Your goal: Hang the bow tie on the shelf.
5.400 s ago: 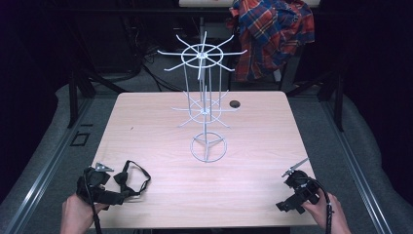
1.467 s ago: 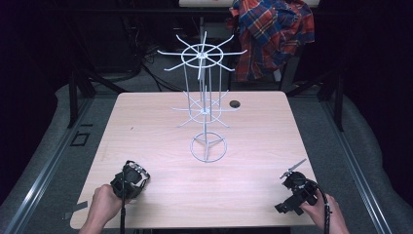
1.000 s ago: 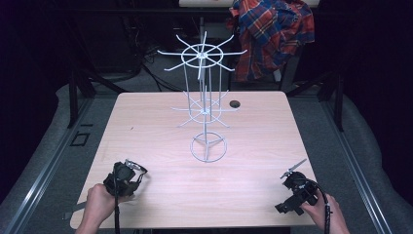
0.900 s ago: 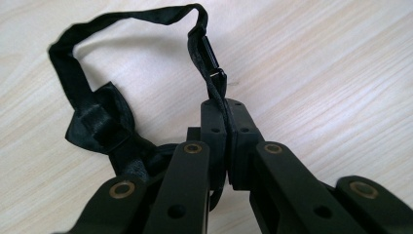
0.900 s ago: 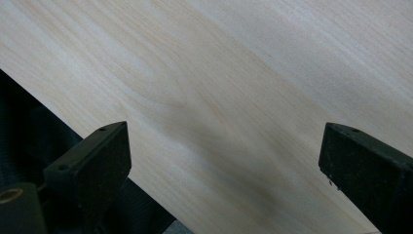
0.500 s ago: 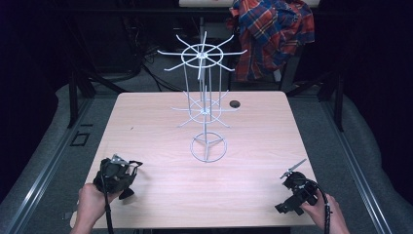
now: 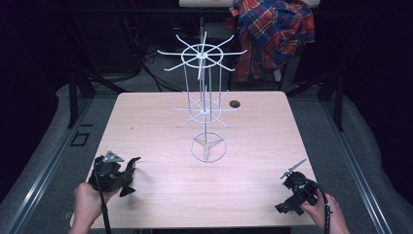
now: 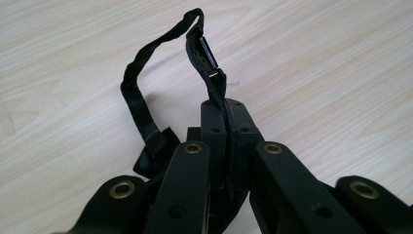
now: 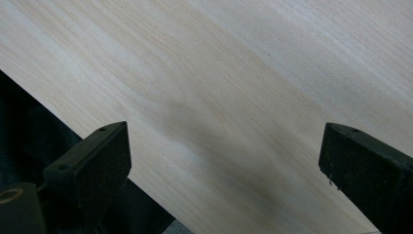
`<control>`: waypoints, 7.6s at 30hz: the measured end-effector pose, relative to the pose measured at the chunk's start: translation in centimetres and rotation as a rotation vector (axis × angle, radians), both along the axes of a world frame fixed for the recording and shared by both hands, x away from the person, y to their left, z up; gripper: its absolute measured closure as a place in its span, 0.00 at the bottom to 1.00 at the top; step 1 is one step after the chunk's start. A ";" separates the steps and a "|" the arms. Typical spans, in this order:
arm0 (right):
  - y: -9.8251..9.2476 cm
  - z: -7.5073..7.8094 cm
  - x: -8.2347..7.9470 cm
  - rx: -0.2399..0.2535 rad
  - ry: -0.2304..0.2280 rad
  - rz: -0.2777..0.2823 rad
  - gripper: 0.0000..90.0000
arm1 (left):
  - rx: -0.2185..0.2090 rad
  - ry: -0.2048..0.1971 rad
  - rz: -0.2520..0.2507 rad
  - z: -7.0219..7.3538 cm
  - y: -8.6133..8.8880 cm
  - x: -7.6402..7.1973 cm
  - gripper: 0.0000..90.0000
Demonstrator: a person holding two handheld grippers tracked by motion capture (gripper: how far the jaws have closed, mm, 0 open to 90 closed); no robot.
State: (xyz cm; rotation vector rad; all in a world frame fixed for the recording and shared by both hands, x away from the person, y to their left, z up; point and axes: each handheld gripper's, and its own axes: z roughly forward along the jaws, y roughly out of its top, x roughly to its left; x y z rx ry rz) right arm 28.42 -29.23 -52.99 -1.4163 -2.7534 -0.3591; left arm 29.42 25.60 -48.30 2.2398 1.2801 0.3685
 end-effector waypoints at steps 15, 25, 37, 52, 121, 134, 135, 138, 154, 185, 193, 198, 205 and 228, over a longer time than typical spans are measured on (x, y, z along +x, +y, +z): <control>0.0 0.0 0.0 -0.001 0.000 -0.002 0.05 | -0.052 -0.100 0.010 2.0 -0.7 0.0 0.98; 0.0 0.0 0.0 0.001 0.003 -0.003 0.05 | -0.079 -0.136 0.010 2.9 -1.2 0.2 0.98; -0.1 0.1 0.1 -0.009 0.010 0.006 0.05 | -0.109 -0.166 0.030 3.4 -1.4 1.0 0.98; -0.2 0.0 0.1 -0.006 0.014 0.012 0.05 | -0.147 -0.177 0.012 3.8 -2.9 2.7 0.98; -1.3 -0.3 -0.4 -0.020 0.020 -0.013 0.05 | -0.326 -0.257 -0.014 6.1 -6.6 9.7 0.98; -1.7 -0.3 -0.9 -0.013 0.010 -0.032 0.05 | -0.358 -0.270 -0.043 6.6 -7.8 9.9 0.98; -1.7 -0.3 -0.9 -0.013 0.010 -0.032 0.05 | -0.358 -0.270 -0.043 6.6 -7.8 9.9 0.98; -1.7 -0.3 -0.9 -0.010 0.012 -0.035 0.05 | -0.362 -0.265 -0.063 6.5 -8.1 9.8 0.98; -1.2 -0.3 -0.7 0.013 0.018 -0.037 0.05 | -0.343 -0.229 -0.081 5.6 -8.4 9.7 0.98; -0.9 -0.2 -0.3 -0.020 0.022 -0.004 0.05 | -0.313 -0.146 -0.066 3.6 -8.3 10.4 0.97; -0.9 -0.3 -0.3 -0.006 0.020 -0.013 0.05 | -0.309 -0.133 -0.066 3.3 -8.5 10.5 0.85; -0.8 -0.3 -0.4 -0.001 0.020 -0.017 0.05 | -0.300 -0.137 -0.047 3.3 -8.4 10.5 0.71; -0.9 -0.2 -0.4 0.000 0.016 -0.016 0.05 | -0.272 -0.149 -0.037 3.8 -8.4 10.1 0.40; -1.0 0.4 -0.4 -0.008 0.004 -0.006 0.05 | -0.092 -0.124 0.012 3.8 -6.7 6.5 0.00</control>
